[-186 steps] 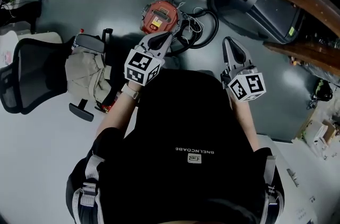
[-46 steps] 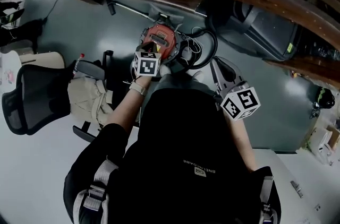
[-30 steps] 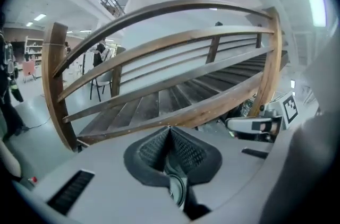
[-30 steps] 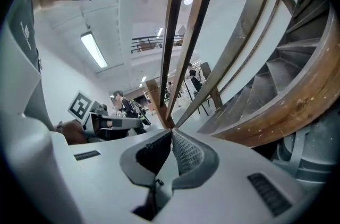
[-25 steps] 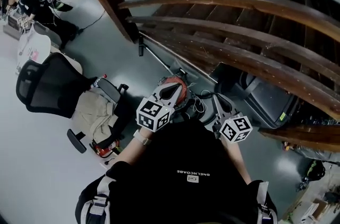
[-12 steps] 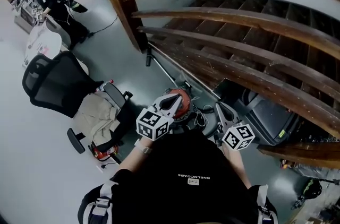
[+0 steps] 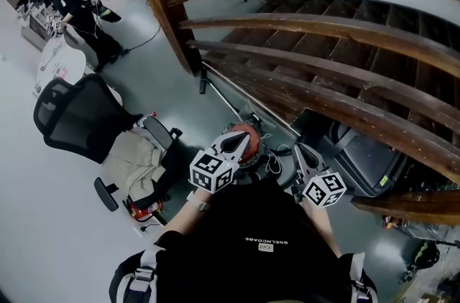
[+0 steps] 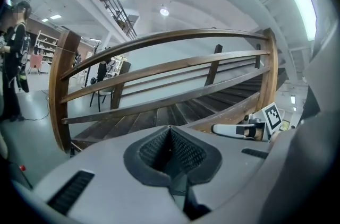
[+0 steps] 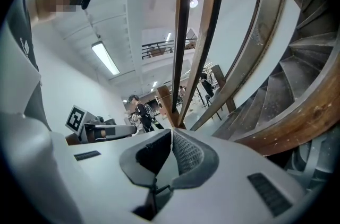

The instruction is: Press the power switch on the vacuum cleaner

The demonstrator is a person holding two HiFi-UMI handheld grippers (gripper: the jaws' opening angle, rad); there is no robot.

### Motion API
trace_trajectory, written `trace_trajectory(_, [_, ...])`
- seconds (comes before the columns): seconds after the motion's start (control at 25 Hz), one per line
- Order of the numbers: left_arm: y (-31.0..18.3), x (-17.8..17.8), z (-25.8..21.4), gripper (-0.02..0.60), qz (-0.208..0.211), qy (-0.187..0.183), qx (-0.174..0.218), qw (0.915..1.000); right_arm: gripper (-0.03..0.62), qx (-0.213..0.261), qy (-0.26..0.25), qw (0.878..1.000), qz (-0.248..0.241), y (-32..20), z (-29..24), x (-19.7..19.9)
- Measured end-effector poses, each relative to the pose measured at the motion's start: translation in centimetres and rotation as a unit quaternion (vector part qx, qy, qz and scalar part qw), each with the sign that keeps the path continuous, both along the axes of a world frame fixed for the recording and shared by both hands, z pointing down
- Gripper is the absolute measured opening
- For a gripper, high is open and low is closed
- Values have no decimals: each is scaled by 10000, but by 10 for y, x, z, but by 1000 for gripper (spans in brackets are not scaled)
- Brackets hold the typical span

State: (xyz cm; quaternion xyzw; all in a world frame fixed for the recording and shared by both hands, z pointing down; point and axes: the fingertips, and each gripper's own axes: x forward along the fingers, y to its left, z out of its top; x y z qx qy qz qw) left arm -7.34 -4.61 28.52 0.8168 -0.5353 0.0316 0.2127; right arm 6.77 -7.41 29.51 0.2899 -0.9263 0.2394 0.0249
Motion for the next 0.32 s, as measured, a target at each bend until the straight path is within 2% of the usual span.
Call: trace_trajectory(0.32, [9, 0, 4, 15, 44, 24, -69, 10000, 29, -15, -2, 10000, 98, 4, 1, 2])
